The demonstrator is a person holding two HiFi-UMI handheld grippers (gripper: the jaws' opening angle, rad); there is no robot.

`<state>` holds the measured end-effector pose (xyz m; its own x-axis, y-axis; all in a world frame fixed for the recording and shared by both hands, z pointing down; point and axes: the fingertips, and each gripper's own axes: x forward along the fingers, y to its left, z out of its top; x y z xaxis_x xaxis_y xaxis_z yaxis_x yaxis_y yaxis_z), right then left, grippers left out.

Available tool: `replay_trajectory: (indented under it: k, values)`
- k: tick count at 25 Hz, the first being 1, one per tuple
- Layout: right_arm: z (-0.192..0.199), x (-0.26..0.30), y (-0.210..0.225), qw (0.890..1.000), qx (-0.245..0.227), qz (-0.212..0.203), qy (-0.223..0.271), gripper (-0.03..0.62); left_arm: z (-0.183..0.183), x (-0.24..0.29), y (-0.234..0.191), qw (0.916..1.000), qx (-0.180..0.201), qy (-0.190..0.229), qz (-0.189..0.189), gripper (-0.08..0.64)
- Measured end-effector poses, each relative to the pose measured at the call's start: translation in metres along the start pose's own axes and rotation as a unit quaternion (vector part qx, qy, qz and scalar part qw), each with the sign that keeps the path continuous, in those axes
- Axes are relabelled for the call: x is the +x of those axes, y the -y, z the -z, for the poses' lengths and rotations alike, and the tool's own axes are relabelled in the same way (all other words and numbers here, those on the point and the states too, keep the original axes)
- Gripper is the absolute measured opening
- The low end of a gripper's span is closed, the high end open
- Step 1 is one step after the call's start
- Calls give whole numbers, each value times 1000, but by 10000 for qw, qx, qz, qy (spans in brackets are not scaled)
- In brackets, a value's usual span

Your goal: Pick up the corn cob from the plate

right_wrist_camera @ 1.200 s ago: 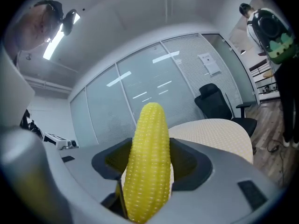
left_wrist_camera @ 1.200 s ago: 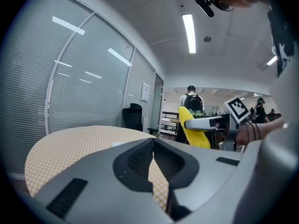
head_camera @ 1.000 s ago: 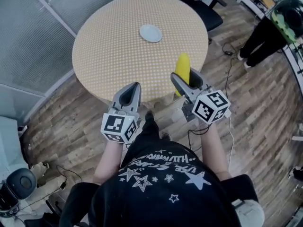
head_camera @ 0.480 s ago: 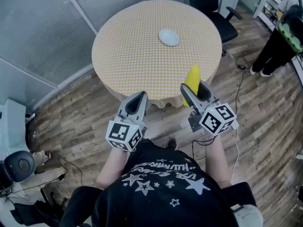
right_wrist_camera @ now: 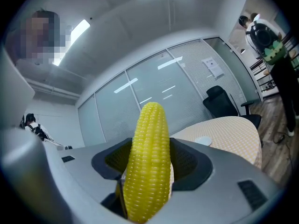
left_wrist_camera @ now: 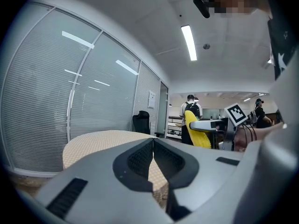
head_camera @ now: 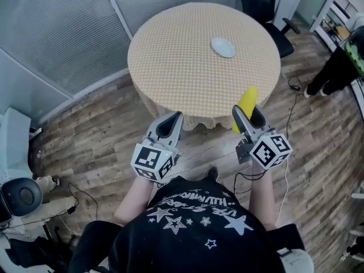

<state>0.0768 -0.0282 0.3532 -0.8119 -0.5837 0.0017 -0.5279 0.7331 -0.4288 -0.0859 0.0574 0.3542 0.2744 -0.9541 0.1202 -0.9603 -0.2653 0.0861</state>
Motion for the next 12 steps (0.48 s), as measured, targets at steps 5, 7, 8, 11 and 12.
replay_trajectory:
  k: [5,7,8,11,12]
  values:
    - [12,6,-36,9997,-192,114,-60,258,2,-33,-25,10000,2,75,52,8]
    - [16,7,-47,9996,-229,157,-36,258,1,-44,-30,9999,25,127,93,8]
    - [19,7,-53,9996,-232,179,-11,258,1,-49,-33,9998,32,148,116,8]
    - [29,11,-72,9993,-251,263,-9,258,1,-66,-44,9997,32,155,185,8]
    - [32,12,-78,9992,-275,296,-42,258,1,-71,-47,9997,16,148,206,8]
